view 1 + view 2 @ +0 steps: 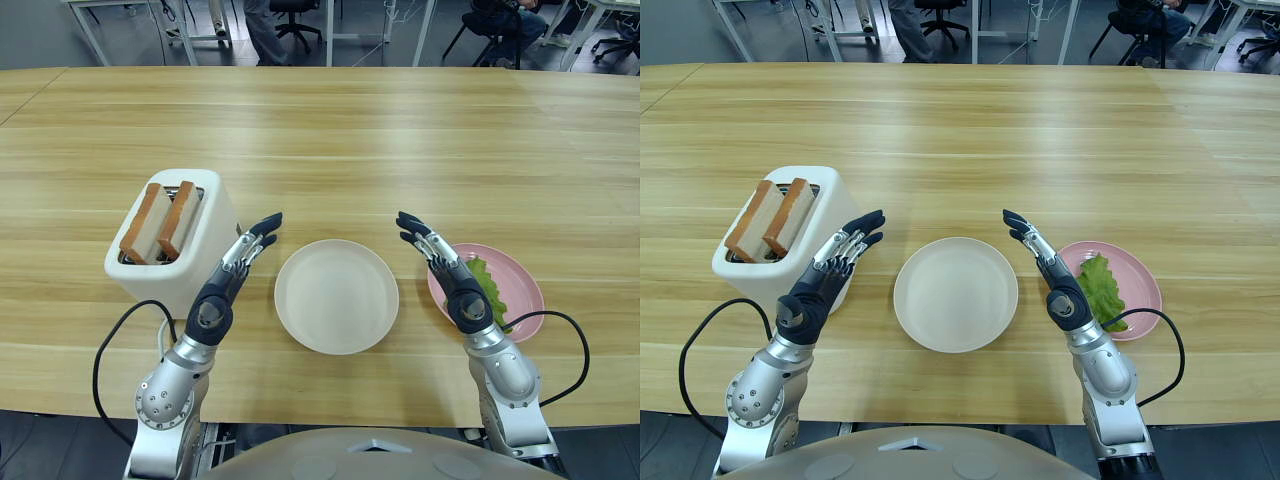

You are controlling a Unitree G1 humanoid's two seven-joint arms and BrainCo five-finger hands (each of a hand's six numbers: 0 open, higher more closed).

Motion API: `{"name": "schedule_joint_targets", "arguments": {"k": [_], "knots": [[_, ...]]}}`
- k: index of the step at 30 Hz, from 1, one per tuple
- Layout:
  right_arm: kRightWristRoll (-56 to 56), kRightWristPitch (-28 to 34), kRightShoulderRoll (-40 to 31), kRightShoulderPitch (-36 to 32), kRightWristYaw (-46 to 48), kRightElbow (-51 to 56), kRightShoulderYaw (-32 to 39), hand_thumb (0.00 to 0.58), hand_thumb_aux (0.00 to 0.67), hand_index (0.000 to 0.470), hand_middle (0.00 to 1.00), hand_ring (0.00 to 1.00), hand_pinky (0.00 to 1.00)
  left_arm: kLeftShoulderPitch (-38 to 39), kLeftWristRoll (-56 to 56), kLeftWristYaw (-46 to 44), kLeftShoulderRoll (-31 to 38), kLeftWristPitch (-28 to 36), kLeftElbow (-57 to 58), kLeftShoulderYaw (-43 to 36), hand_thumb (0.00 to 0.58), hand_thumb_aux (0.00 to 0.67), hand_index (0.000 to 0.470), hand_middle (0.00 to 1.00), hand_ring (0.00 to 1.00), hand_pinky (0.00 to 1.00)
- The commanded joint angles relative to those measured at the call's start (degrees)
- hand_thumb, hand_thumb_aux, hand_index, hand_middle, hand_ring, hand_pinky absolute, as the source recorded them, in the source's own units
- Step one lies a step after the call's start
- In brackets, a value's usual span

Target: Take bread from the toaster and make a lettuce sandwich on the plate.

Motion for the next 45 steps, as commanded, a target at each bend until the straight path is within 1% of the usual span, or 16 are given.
{"name": "schedule_joint_targets", "arguments": {"k": [1,7,9,13,16,19,22,27,33,39,40,41,42,43,44,45], "knots": [[-0.19,0.28,0.00,-0.17,-0.11,0.49,-0.40,0.000,0.000,0.000,0.00,0.00,0.00,0.20,-0.07,-0.01,0.20,-0.11,-0.48,0.08,0.000,0.000,0.000,0.00,0.00,0.00],[-0.51,0.16,-0.05,-0.29,-0.14,0.69,-0.37,0.000,0.000,0.000,0.00,0.00,0.00,-0.34,0.54,0.45,-0.06,-0.64,-0.50,0.42,0.000,0.000,0.000,0.00,0.00,0.00],[-0.61,0.18,-0.10,-0.28,-0.12,0.68,-0.37,0.000,0.000,0.000,0.00,0.00,0.00,-1.09,2.40,2.45,-0.50,0.52,-2.12,2.24,0.000,0.000,0.000,0.00,0.00,0.00],[-0.88,0.19,-0.14,-0.15,-0.36,0.52,-0.67,0.000,0.000,0.000,0.00,0.00,0.00,-6.75,11.68,10.88,-0.26,10.53,-10.86,13.87,0.000,0.000,0.000,0.00,0.00,0.00],[-1.33,0.14,0.03,-0.13,-0.79,0.69,-1.00,0.000,0.000,0.000,0.00,0.00,0.00,-12.52,25.61,14.43,3.68,20.61,-14.36,23.45,0.000,0.000,0.000,0.00,0.00,0.00],[-1.76,0.06,0.27,0.07,-1.16,0.71,-1.18,0.000,0.000,0.000,0.00,0.00,0.00,-15.82,38.18,14.84,8.31,28.27,-13.84,27.69,0.000,0.000,0.000,0.00,0.00,0.00],[-1.97,0.03,0.21,0.19,-1.38,0.66,-1.16,0.000,0.000,0.000,0.00,0.00,0.00,-16.55,49.71,13.74,12.63,34.21,-10.25,28.12,0.000,0.000,0.000,0.00,0.00,0.00],[-2.16,-0.06,0.11,0.24,-1.55,0.75,-1.23,0.000,0.000,0.000,0.00,0.00,0.00,-14.72,63.15,9.80,18.03,42.13,-1.02,24.32,0.000,0.000,0.000,0.00,0.00,0.00],[-1.86,0.16,-0.21,0.26,-1.42,0.43,-1.46,0.000,0.000,0.000,0.00,0.00,0.00,-14.12,68.78,4.42,19.72,46.33,3.30,18.70,0.000,0.000,0.000,0.00,0.00,0.00],[-1.63,0.45,-0.38,0.48,-1.44,-0.13,-1.48,0.000,0.000,0.000,0.00,0.00,0.00,-14.82,70.82,1.85,21.20,48.63,4.73,16.29,0.000,0.000,0.000,0.00,0.00,0.00],[-1.60,0.53,-0.38,0.51,-1.43,-0.25,-1.46,0.000,0.000,0.000,0.00,0.00,0.00,-14.90,71.00,1.57,21.36,48.99,4.81,16.08,0.092,0.055,0.038,0.00,0.00,0.00],[-1.58,0.61,-0.39,0.53,-1.42,-0.37,-1.43,0.000,0.000,0.000,0.00,0.00,0.00,-15.02,70.93,1.34,21.48,49.11,4.83,15.89,0.148,0.092,0.063,0.00,0.00,0.00],[-1.51,0.69,-0.42,0.55,-1.39,-0.48,-1.40,0.000,0.000,0.000,0.00,0.00,0.00,-15.16,70.92,1.22,21.42,49.25,4.64,15.71,0.148,0.092,0.063,0.00,0.00,0.00],[-1.46,0.74,-0.44,0.58,-1.37,-0.57,-1.37,0.000,0.000,0.000,0.00,0.00,0.00,-15.32,70.88,1.20,21.26,49.27,4.30,15.52,0.360,0.257,0.177,0.00,0.00,0.00],[-1.41,0.79,-0.47,0.60,-1.35,-0.61,-1.35,0.000,0.000,0.000,0.00,0.00,0.00,-15.60,70.54,1.35,20.94,49.18,3.85,15.37,0.474,0.384,0.263,0.00,0.00,0.00],[-1.38,0.83,-0.50,0.62,-1.34,-0.66,-1.32,0.000,0.000,0.000,0.00,0.00,0.00,-15.85,70.30,1.78,20.62,49.09,3.31,15.33,0.575,0.610,0.419,0.00,0.00,0.00]]}}
